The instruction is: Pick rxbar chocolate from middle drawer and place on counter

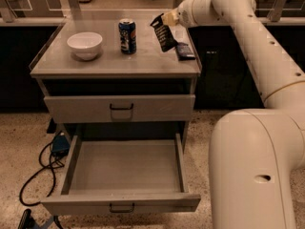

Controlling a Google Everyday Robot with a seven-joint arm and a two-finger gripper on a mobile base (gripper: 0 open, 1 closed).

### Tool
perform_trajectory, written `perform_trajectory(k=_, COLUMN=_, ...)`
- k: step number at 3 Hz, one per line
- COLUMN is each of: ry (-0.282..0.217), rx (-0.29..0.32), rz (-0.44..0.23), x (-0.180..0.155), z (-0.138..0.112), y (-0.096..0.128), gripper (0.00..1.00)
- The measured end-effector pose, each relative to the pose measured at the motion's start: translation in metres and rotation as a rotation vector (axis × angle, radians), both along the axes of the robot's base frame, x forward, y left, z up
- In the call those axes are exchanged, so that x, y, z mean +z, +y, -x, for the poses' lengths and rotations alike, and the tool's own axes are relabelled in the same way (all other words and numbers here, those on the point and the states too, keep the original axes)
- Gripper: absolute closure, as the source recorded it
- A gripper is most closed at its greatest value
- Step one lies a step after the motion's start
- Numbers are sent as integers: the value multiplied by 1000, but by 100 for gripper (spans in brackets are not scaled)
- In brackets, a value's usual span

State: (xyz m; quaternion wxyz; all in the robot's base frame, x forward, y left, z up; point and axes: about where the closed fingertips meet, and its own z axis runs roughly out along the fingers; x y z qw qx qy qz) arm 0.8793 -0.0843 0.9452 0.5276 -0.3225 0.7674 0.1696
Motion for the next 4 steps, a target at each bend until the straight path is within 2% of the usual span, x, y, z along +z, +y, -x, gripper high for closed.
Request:
perform_trajectory(k=1, ry=110, rx=117, rz=-25, x=-52, z=19, y=34, gripper=100)
perform_trajectory(k=2, ry=119, rx=126, rz=-25, x=-55, z=21, y=37, gripper=100)
perform_trajectory(k=4, ry=119, rx=126, rz=-25, x=-55, z=21, y=37, gripper=58)
